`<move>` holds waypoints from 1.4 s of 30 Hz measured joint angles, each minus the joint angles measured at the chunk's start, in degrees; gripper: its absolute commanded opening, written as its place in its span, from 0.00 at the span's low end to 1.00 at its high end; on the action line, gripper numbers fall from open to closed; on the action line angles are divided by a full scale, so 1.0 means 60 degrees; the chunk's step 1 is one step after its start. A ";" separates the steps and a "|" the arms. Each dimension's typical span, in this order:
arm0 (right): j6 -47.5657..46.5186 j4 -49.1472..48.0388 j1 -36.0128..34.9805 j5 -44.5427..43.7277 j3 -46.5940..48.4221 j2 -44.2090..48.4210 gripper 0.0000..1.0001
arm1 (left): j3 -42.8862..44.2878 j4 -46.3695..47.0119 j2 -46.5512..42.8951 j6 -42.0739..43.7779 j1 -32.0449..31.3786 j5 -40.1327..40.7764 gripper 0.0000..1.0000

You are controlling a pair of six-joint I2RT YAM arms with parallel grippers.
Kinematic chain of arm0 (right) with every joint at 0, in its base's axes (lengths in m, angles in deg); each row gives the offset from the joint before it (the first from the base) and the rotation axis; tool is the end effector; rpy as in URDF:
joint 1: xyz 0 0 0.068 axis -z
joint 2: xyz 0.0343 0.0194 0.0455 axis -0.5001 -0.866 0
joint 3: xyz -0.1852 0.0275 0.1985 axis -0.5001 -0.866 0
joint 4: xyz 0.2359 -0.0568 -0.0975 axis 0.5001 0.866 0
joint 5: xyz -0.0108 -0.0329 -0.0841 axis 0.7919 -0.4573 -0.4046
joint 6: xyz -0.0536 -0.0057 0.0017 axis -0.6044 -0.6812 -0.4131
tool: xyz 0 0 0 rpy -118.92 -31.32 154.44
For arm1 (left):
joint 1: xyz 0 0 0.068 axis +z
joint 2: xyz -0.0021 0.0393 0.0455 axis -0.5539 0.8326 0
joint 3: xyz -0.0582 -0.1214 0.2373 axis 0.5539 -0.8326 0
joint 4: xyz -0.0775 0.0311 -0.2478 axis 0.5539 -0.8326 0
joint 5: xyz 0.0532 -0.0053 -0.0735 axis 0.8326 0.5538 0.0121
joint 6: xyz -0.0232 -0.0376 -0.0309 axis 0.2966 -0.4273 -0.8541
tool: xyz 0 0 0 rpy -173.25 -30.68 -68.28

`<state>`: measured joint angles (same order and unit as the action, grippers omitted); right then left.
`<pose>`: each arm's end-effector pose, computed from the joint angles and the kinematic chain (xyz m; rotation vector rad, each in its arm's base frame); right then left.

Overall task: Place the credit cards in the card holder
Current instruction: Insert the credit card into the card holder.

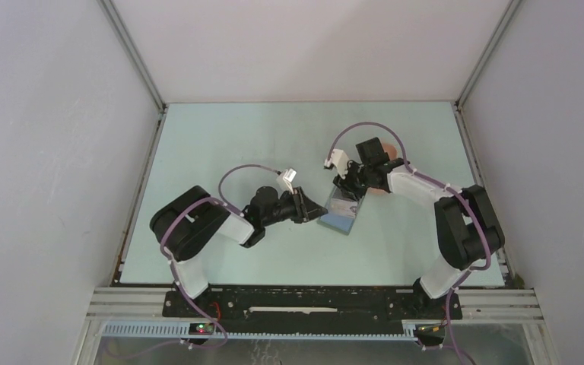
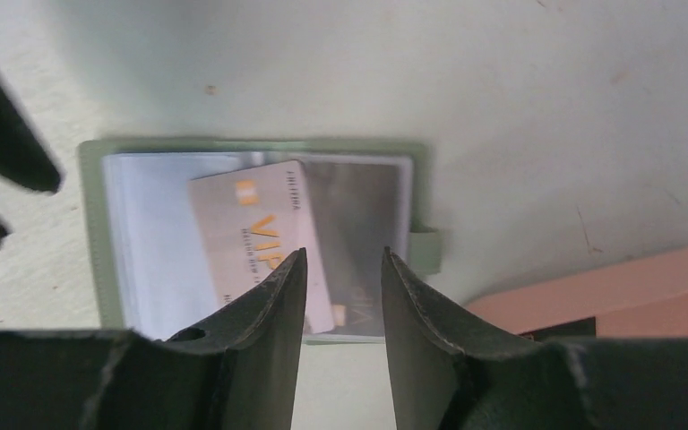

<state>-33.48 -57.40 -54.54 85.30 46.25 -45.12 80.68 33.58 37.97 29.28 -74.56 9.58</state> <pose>0.2975 0.1506 0.1961 -1.4773 1.9806 0.3611 0.2274 -0.2146 0.1334 0.1329 2.0399 -1.4242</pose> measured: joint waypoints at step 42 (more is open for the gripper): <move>0.2004 0.0987 0.0918 -0.1195 0.1104 -0.1486 0.36 | 0.1381 -0.2455 0.1133 -0.0645 -0.0280 0.1468 0.38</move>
<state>-21.46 -51.48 -49.03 78.13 52.87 -54.04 88.96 18.85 44.77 25.41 -76.24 18.39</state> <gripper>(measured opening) 0.377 0.368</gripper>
